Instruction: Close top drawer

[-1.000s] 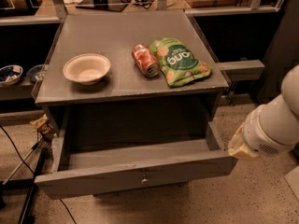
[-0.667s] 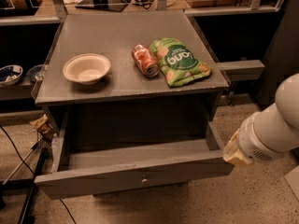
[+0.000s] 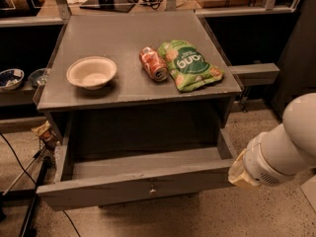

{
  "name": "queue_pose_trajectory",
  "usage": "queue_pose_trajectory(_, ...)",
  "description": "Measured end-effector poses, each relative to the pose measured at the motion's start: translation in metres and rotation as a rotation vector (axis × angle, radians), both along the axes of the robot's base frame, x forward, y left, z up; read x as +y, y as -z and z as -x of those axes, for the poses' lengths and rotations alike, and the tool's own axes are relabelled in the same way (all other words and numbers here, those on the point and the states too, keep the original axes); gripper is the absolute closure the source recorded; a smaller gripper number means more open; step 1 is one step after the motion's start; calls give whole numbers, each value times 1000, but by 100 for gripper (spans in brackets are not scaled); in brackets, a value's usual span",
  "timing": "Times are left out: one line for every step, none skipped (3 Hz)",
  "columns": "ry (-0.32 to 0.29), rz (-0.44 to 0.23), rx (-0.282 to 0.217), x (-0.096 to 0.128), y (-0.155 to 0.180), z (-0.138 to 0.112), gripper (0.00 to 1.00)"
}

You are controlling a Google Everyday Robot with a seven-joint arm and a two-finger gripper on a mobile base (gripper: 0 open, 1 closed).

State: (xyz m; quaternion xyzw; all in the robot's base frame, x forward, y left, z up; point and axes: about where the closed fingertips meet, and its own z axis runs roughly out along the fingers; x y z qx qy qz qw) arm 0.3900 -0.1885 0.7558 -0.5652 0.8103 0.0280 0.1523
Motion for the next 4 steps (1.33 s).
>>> queue_pose_trajectory(24, 6, 4, -5, 17, 1, 100)
queue_pose_trajectory(78, -29, -15, 12, 49, -15, 100)
queue_pose_trajectory(82, -30, -19, 12, 49, -17, 100)
queue_pose_trajectory(102, -24, -15, 13, 56, -16, 100)
